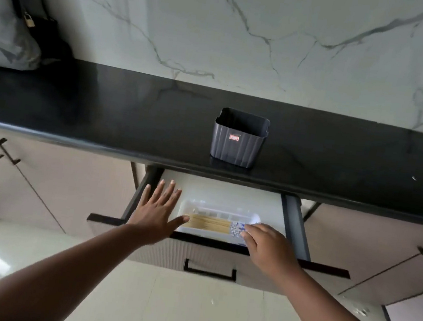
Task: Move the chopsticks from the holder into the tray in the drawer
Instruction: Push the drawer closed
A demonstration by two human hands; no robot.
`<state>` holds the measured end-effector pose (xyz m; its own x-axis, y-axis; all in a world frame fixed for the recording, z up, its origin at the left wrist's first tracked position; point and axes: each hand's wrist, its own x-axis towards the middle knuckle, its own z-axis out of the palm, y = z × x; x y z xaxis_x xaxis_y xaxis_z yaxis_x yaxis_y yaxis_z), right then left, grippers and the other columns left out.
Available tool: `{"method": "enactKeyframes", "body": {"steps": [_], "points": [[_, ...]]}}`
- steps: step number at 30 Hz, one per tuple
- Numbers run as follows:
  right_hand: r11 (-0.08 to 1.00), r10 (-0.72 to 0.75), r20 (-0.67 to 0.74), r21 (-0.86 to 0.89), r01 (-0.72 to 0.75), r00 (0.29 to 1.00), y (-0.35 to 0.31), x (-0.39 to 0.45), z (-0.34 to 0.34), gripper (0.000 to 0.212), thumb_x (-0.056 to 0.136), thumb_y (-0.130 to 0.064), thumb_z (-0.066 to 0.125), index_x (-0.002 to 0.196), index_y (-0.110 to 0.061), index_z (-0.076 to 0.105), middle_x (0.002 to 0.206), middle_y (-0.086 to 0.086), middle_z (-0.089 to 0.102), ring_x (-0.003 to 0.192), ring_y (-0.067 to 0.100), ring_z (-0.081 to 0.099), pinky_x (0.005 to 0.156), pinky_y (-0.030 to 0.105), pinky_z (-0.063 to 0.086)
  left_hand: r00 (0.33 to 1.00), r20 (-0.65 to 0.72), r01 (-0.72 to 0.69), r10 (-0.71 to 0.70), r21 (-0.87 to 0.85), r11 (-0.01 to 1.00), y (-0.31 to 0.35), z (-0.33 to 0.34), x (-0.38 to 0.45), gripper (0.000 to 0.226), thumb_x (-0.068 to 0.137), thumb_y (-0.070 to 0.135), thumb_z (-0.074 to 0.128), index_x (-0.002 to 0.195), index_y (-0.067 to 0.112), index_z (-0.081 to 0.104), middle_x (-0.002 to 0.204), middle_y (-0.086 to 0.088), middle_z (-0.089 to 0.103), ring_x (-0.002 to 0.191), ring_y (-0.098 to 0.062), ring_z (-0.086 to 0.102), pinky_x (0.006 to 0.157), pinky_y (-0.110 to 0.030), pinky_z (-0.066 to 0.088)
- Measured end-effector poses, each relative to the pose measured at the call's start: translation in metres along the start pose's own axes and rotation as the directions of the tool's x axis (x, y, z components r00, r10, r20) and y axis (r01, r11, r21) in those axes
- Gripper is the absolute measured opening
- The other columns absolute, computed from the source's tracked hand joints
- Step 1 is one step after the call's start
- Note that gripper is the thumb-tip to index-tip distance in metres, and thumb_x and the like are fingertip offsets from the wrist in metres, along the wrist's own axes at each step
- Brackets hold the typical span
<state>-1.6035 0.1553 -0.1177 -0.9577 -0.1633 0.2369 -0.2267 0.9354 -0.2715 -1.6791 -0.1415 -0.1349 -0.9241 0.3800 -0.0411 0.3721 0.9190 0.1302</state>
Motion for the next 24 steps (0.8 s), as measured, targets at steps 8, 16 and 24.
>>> {"method": "enactKeyframes", "body": {"steps": [8,16,24], "points": [[0.99,0.045,0.191,-0.138,-0.019,0.98,0.01,-0.091,0.01,0.056,0.101,-0.037,0.038,0.149,-0.01,0.029,0.158,0.007,0.025,0.146,0.025,0.02,0.118,0.034,0.016,0.997,0.069,-0.036,0.024,0.176,0.984,0.04,0.042,-0.096,0.09,0.082,0.077,0.003,0.146,0.021,-0.024,0.155,-0.008,-0.03,0.143,-0.03,-0.028,0.114,-0.044,-0.022],[0.975,0.099,0.328,-0.222,-0.025,0.94,0.012,-0.096,0.011,0.066,0.101,-0.04,0.031,0.153,-0.014,0.0,0.162,0.004,-0.006,0.149,0.023,-0.004,0.119,0.033,0.002,0.997,0.071,0.02,-0.034,0.187,0.982,0.033,0.045,-0.113,0.093,0.081,0.075,0.003,0.144,0.015,-0.028,0.155,-0.005,-0.029,0.143,-0.03,-0.028,0.114,-0.041,-0.02],[0.967,0.118,0.39,-0.254,-0.017,0.913,0.02,-0.071,0.012,0.076,0.099,-0.044,0.037,0.152,-0.013,-0.007,0.161,0.005,-0.013,0.148,0.025,-0.009,0.119,0.036,0.001,0.987,0.1,0.116,-0.129,0.121,0.986,0.038,0.034,-0.061,0.092,0.091,0.071,0.02,0.142,0.01,-0.027,0.154,-0.008,-0.029,0.137,-0.029,-0.035,0.113,-0.041,-0.02]]}}
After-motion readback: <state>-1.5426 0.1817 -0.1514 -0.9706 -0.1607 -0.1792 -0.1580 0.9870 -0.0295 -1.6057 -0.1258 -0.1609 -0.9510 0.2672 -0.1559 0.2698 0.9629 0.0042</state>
